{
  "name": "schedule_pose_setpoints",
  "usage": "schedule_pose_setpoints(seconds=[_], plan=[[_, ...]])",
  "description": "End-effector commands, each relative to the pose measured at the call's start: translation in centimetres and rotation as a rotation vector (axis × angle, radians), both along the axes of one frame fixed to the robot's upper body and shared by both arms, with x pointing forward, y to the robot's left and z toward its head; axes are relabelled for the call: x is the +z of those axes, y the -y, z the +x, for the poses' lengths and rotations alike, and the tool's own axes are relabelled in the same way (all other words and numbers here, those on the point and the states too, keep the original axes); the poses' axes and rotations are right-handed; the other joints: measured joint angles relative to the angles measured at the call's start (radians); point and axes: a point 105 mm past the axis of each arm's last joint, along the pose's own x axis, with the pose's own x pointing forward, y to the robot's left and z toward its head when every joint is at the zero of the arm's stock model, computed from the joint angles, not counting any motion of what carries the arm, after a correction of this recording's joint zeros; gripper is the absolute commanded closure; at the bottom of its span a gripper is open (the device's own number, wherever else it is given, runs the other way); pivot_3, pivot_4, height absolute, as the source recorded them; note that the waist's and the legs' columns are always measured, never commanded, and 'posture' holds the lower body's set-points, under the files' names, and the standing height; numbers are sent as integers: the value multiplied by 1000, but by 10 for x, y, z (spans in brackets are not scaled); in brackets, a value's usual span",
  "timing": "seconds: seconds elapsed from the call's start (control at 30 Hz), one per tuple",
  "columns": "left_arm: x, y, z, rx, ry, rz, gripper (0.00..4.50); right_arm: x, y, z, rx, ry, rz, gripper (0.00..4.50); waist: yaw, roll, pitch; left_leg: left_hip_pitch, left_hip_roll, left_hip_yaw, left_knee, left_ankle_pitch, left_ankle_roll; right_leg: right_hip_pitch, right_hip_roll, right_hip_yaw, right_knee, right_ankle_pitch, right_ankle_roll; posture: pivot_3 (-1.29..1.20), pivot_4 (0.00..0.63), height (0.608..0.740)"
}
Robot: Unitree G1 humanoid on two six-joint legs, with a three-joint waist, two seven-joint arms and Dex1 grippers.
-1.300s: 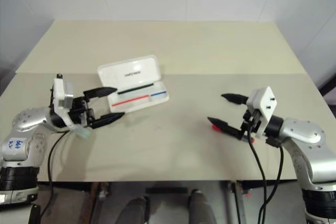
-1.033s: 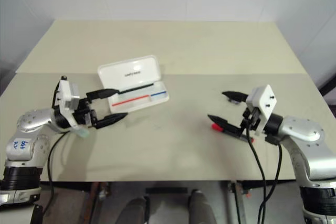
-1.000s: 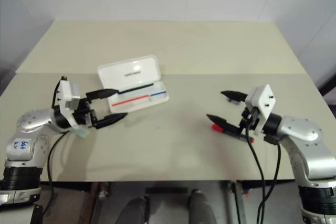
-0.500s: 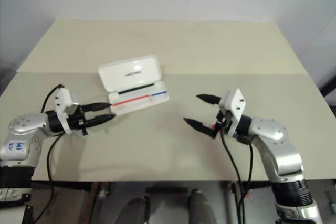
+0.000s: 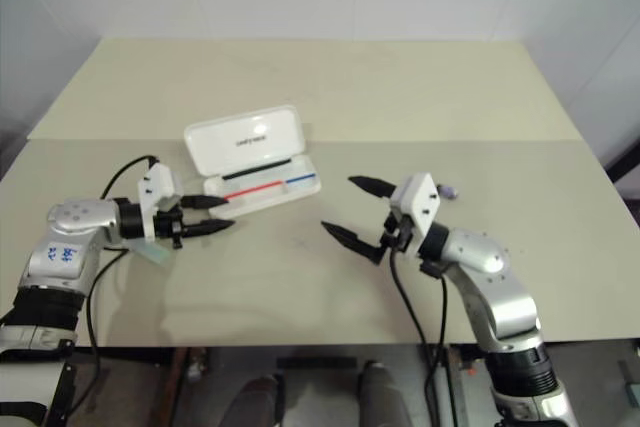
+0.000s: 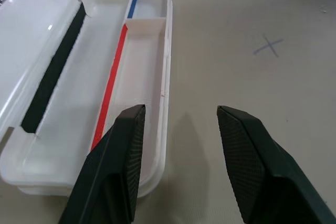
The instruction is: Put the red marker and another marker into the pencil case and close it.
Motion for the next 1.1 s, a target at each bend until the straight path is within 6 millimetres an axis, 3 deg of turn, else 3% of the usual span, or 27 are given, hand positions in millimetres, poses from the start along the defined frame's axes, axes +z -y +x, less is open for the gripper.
schedule_pose_setpoints(seconds=[0.03,0.27,0.63,0.93,1.03,1.1], plan=[[3,-5,6,7,-11,57,2313,15,-4,-8,-1,79,31,0,2,0,0,0,0,0,0,0,0,0,0,0,0,0,0,0,150,740],[-5,-4,15,-1,-49,102,2313,20,-6,-9,-27,110,50,0,3,0,0,0,0,0,0,0,0,0,0,0,0,0,0,0,150,740],[-8,16,17,-140,-93,174,2313,28,-6,-13,-19,134,39,0,0,0,0,0,0,0,0,0,0,0,0,0,1,0,0,0,150,740],[-16,11,19,-113,-153,207,2313,35,-5,-13,-16,153,34,0,1,0,0,0,0,0,0,0,0,0,0,0,1,0,0,0,150,740],[-18,9,20,-105,-154,221,2888,37,-5,-12,-12,160,32,0,0,0,0,1,0,0,1,0,0,0,0,0,2,0,0,0,150,740],[-19,8,21,-101,-151,231,3540,38,-5,-12,-9,162,31,0,0,0,0,1,0,0,1,0,0,0,0,0,2,0,0,0,150,740]])
